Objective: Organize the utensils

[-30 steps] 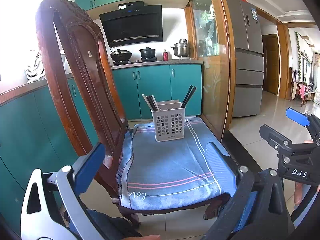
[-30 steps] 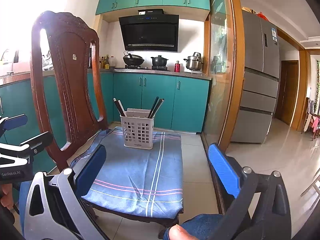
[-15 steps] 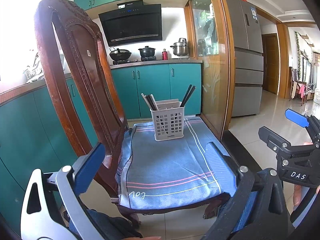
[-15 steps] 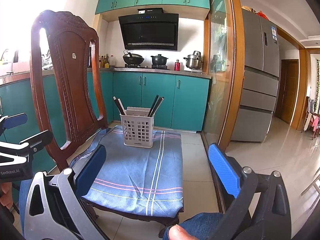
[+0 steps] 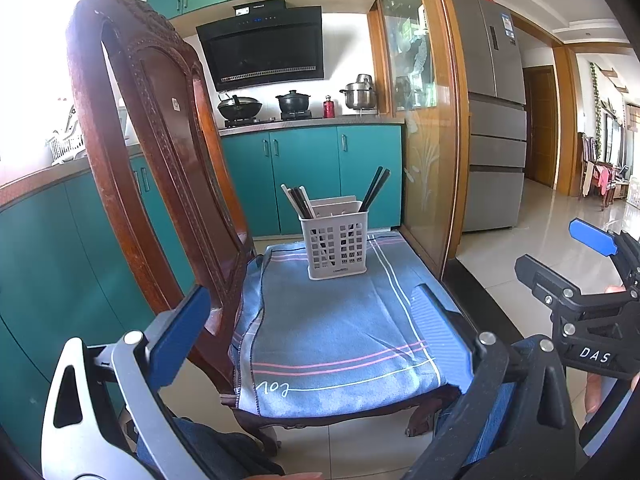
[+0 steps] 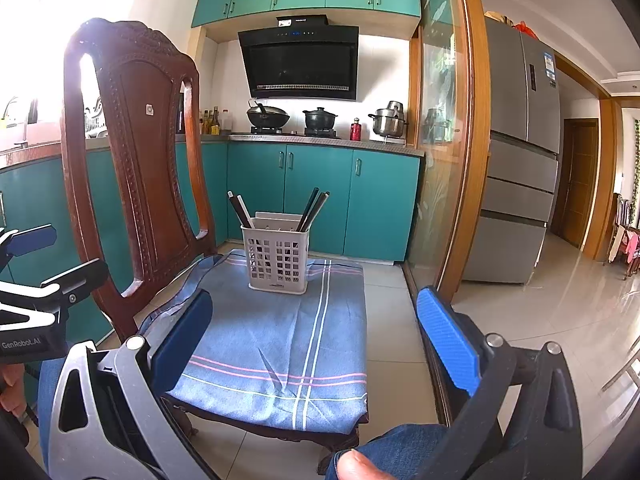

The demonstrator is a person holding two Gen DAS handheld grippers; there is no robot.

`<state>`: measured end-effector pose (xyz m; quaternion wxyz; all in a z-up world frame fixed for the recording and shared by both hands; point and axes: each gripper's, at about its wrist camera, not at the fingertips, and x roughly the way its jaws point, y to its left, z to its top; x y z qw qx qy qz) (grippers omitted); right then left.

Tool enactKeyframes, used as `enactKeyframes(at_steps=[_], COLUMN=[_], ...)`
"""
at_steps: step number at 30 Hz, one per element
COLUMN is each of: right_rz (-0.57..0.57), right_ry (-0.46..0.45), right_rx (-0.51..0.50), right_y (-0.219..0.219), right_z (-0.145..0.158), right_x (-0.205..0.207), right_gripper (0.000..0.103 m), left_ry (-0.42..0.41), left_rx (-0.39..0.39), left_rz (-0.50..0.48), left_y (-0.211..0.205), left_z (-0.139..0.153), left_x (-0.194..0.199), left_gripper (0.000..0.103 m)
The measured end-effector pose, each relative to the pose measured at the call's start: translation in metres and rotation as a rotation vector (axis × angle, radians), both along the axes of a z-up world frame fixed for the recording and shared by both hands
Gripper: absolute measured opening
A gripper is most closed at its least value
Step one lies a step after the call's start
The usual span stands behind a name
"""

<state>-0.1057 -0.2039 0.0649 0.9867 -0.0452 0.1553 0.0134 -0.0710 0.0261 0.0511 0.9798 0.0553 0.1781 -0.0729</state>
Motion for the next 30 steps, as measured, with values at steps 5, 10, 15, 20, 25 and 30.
enactKeyframes(at_steps=[5, 10, 15, 20, 25, 30], right_rz=[0.003, 0.007, 0.009, 0.010, 0.012, 0.011], right_ry=[0.003, 0.009, 0.017, 0.027, 0.042, 0.074], right_rx=[0.001, 0.001, 0.002, 0.002, 0.001, 0.002], right_y=[-0.002, -0.006, -0.007, -0.009, -0.010, -0.011], right_z=[-0.003, -0.005, -0.006, -0.006, -0.009, -0.017], right_x=[0.001, 0.002, 0.003, 0.006, 0.011, 0.022], right_gripper=[0.100, 0.100, 0.100, 0.100, 0.100, 0.100], left_ry=[0.003, 0.010, 0.014, 0.025, 0.041, 0.077], left_rx=[0.000, 0.003, 0.002, 0.005, 0.002, -0.007], left_rz=[-0.001, -0.005, -0.004, -0.002, -0.002, -0.002], left_y=[0.000, 0.000, 0.000, -0.001, 0.000, 0.002], left_z=[0.000, -0.002, -0.003, -0.006, -0.009, -0.018], left_x=[0.002, 0.004, 0.005, 0.010, 0.017, 0.030], left_gripper=[0.099, 0.099, 0.099, 0.099, 0.099, 0.099])
